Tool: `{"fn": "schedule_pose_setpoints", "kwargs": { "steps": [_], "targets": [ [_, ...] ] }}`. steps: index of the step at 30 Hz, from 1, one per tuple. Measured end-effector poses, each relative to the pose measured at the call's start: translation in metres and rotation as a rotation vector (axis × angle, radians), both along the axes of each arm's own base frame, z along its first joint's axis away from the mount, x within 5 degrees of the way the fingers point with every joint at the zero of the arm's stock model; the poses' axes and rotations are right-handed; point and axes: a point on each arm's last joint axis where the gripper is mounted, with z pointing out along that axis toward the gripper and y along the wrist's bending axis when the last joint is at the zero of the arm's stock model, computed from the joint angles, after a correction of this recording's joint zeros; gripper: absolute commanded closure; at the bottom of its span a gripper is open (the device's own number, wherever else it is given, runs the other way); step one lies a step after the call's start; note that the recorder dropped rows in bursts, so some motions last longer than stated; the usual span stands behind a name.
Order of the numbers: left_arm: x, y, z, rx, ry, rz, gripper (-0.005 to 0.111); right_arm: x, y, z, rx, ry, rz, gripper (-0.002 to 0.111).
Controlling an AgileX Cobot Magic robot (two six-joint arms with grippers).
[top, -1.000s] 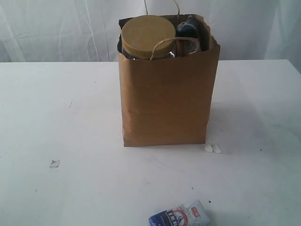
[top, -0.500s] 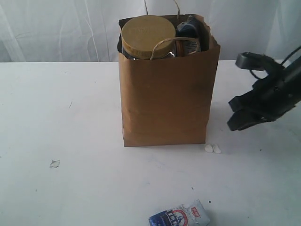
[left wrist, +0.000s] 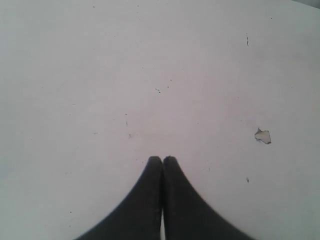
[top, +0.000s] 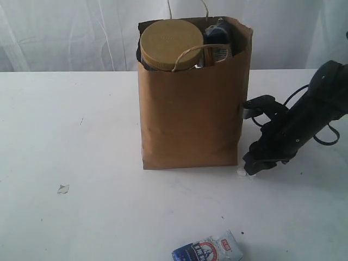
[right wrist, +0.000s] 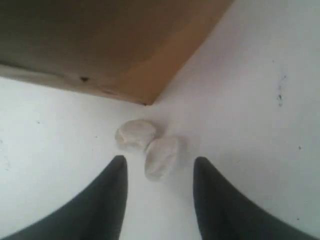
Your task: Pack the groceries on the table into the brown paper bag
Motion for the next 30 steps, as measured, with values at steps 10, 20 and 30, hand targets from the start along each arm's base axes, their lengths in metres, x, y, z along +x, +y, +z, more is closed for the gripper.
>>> {"fn": "schedule_pose_setpoints", "kwargs": {
  "steps": [10, 20, 30],
  "targets": [
    [0.0, 0.0, 0.0, 0.0, 0.0, 0.0, 0.107, 0.0, 0.019, -0.01, -0.007, 0.002, 0.024, 0.09],
    [0.0, 0.0, 0.0, 0.0, 0.0, 0.0, 0.107, -0.026, 0.021, 0.013, 0.015, 0.214, 0.024, 0.099],
    [0.0, 0.0, 0.0, 0.0, 0.0, 0.0, 0.107, -0.065, 0.018, 0.086, 0.054, 0.236, 0.08, 0.099]
  ]
}}
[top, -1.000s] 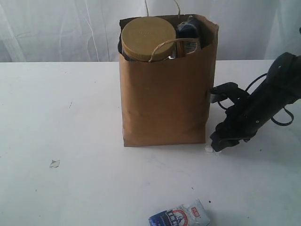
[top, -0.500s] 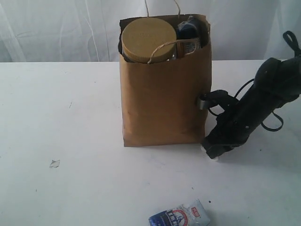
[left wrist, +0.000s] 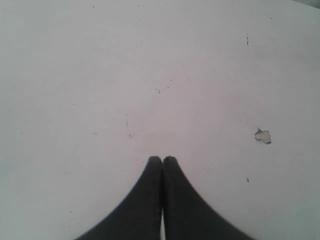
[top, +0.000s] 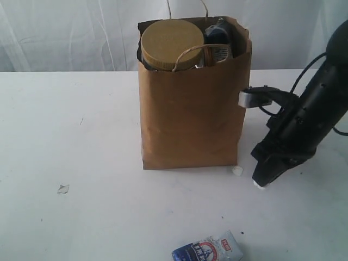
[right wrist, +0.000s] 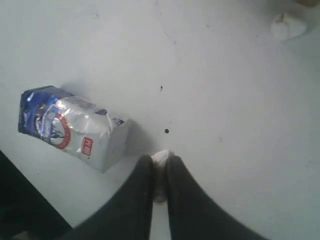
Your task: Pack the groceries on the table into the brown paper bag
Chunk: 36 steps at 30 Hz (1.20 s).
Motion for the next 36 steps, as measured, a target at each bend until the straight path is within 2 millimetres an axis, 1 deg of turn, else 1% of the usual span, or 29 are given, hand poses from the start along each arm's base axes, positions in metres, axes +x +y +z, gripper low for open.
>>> {"fn": "schedule_pose_setpoints", "kwargs": {
  "steps": [3, 9, 12, 16, 18, 19, 20, 22, 25, 27, 29, 32, 33, 34, 36],
  "targets": [
    [0.0, 0.0, 0.0, 0.0, 0.0, 0.0, 0.107, -0.008, -0.001, 0.019, 0.009, -0.051, -0.021, 0.099],
    [0.0, 0.0, 0.0, 0.0, 0.0, 0.0, 0.107, -0.028, -0.005, 0.059, 0.033, -0.153, -0.118, 0.099],
    [0.0, 0.0, 0.0, 0.0, 0.0, 0.0, 0.107, -0.041, -0.007, 0.088, 0.061, -0.243, -0.15, 0.099],
    [0.0, 0.0, 0.0, 0.0, 0.0, 0.0, 0.107, -0.058, -0.006, 0.131, 0.151, -0.377, -0.168, 0.099],
    [0.0, 0.0, 0.0, 0.0, 0.0, 0.0, 0.107, -0.064, -0.005, 0.147, 0.197, -0.438, -0.178, 0.099],
    [0.0, 0.0, 0.0, 0.0, 0.0, 0.0, 0.107, -0.066, -0.004, 0.158, 0.241, -0.494, -0.198, 0.099],
    [0.0, 0.0, 0.0, 0.0, 0.0, 0.0, 0.107, -0.066, -0.002, 0.164, 0.279, -0.531, -0.218, 0.099],
    [0.0, 0.0, 0.0, 0.0, 0.0, 0.0, 0.107, -0.063, 0.0, 0.181, 0.378, -0.641, -0.288, 0.099],
    [0.0, 0.0, 0.0, 0.0, 0.0, 0.0, 0.107, -0.056, 0.003, 0.198, 0.521, -0.759, -0.375, 0.099],
    [0.0, 0.0, 0.0, 0.0, 0.0, 0.0, 0.107, -0.052, 0.004, 0.206, 0.591, -0.815, -0.408, 0.099],
    [0.0, 0.0, 0.0, 0.0, 0.0, 0.0, 0.107, -0.044, 0.005, 0.215, 0.69, -0.896, -0.453, 0.099],
    [0.0, 0.0, 0.0, 0.0, 0.0, 0.0, 0.107, -0.028, 0.008, 0.216, 0.815, -0.883, -0.533, 0.099],
    [0.0, 0.0, 0.0, 0.0, 0.0, 0.0, 0.107, -0.018, 0.011, 0.211, 0.854, -0.86, -0.549, 0.099],
    [0.0, 0.0, 0.0, 0.0, 0.0, 0.0, 0.107, -0.012, 0.013, 0.208, 0.863, -0.856, -0.548, 0.096],
    [0.0, 0.0, 0.0, 0.0, 0.0, 0.0, 0.107, 0.009, 0.018, 0.191, 0.844, -0.844, -0.531, 0.093]
  ]
}}
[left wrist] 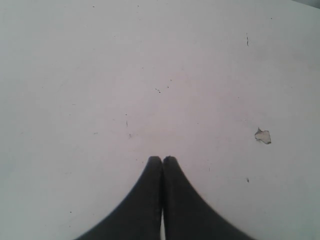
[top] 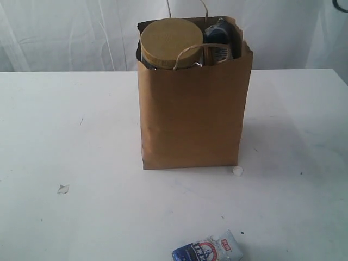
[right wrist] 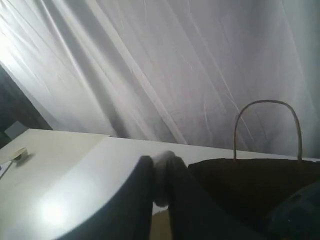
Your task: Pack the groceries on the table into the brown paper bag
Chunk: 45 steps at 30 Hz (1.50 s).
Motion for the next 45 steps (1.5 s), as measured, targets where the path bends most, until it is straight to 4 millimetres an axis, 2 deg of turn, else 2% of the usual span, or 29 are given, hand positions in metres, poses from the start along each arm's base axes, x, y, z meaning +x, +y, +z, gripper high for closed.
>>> {"fn": "schedule_pose_setpoints", "kwargs": {
  "steps": [4, 8, 16, 20, 23, 26, 30, 33, 36, 39, 42, 45],
  "targets": [
    [0.0, 0.0, 0.0, 0.0, 0.0, 0.0, 0.107, 0.026, 0.007, -0.025, -0.006, 0.072, 0.023, 0.092],
    [0.0, 0.0, 0.0, 0.0, 0.0, 0.0, 0.107, 0.039, 0.011, -0.044, -0.018, 0.127, 0.059, 0.092],
    [0.0, 0.0, 0.0, 0.0, 0.0, 0.0, 0.107, 0.041, 0.01, -0.046, -0.02, 0.129, 0.039, 0.092],
    [0.0, 0.0, 0.0, 0.0, 0.0, 0.0, 0.107, 0.038, 0.006, -0.037, -0.029, 0.086, -0.011, 0.092],
    [0.0, 0.0, 0.0, 0.0, 0.0, 0.0, 0.107, 0.031, -0.002, -0.022, -0.046, 0.015, -0.087, 0.092],
    [0.0, 0.0, 0.0, 0.0, 0.0, 0.0, 0.107, 0.021, -0.015, 0.0, -0.044, -0.068, -0.228, 0.092],
    [0.0, 0.0, 0.0, 0.0, 0.0, 0.0, 0.107, 0.002, -0.045, 0.031, -0.047, -0.198, -0.522, 0.092],
    [0.0, 0.0, 0.0, 0.0, 0.0, 0.0, 0.107, -0.013, -0.068, 0.048, -0.158, -0.313, -0.745, 0.092],
    [0.0, 0.0, 0.0, 0.0, 0.0, 0.0, 0.107, -0.023, -0.086, 0.049, -0.416, -0.383, -0.925, 0.092],
    [0.0, 0.0, 0.0, 0.0, 0.0, 0.0, 0.107, -0.022, -0.1, 0.029, -0.753, -0.313, -1.037, 0.092],
    [0.0, 0.0, 0.0, 0.0, 0.0, 0.0, 0.107, -0.016, -0.116, -0.01, -0.976, -0.085, -1.148, 0.092],
    [0.0, 0.0, 0.0, 0.0, 0.0, 0.0, 0.107, -0.011, -0.125, -0.058, -1.156, 0.137, -1.186, 0.092]
  ]
}}
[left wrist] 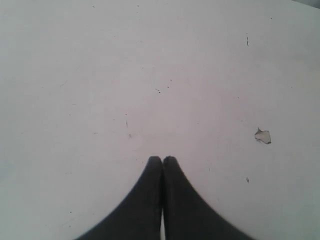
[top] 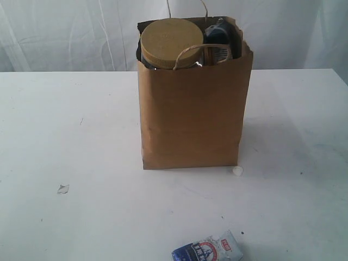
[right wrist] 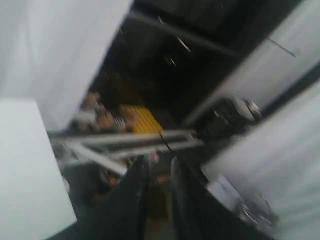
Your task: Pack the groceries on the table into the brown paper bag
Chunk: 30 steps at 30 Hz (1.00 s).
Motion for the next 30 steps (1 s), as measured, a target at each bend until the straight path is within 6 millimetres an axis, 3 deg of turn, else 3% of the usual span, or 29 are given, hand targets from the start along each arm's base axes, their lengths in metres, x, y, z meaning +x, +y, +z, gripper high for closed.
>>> {"fn": "schedule_pose_setpoints", "kwargs": {
  "steps": [4, 6, 9, 13, 16, 18, 20, 23, 28, 30],
  "targets": [
    [0.0, 0.0, 0.0, 0.0, 0.0, 0.0, 0.107, 0.007, -0.002, -0.053, -0.013, 0.185, -0.05, 0.092],
    [0.0, 0.0, 0.0, 0.0, 0.0, 0.0, 0.107, 0.008, -0.001, -0.062, 0.035, 0.164, -0.057, 0.093],
    [0.0, 0.0, 0.0, 0.0, 0.0, 0.0, 0.107, 0.008, 0.001, -0.058, 0.22, -0.016, -0.08, 0.099],
    [0.0, 0.0, 0.0, 0.0, 0.0, 0.0, 0.107, 0.008, 0.0, -0.052, 0.76, -0.447, -0.141, 0.108],
    [0.0, 0.0, 0.0, 0.0, 0.0, 0.0, 0.107, 0.009, -0.008, -0.066, 1.244, -0.745, -0.294, 0.108],
    [0.0, 0.0, 0.0, 0.0, 0.0, 0.0, 0.107, 0.013, -0.012, -0.079, 1.423, -0.802, -0.293, 0.108],
    [0.0, 0.0, 0.0, 0.0, 0.0, 0.0, 0.107, 0.022, -0.015, -0.082, 1.404, -0.737, -0.151, 0.108],
    [0.0, 0.0, 0.0, 0.0, 0.0, 0.0, 0.107, 0.029, -0.016, -0.086, 1.273, -0.488, 0.048, 0.108],
    [0.0, 0.0, 0.0, 0.0, 0.0, 0.0, 0.107, 0.019, -0.017, -0.1, 0.951, 0.065, 0.183, 0.108],
    [0.0, 0.0, 0.0, 0.0, 0.0, 0.0, 0.107, 0.007, -0.014, -0.11, 0.781, 0.385, 0.287, 0.108]
  ]
}}
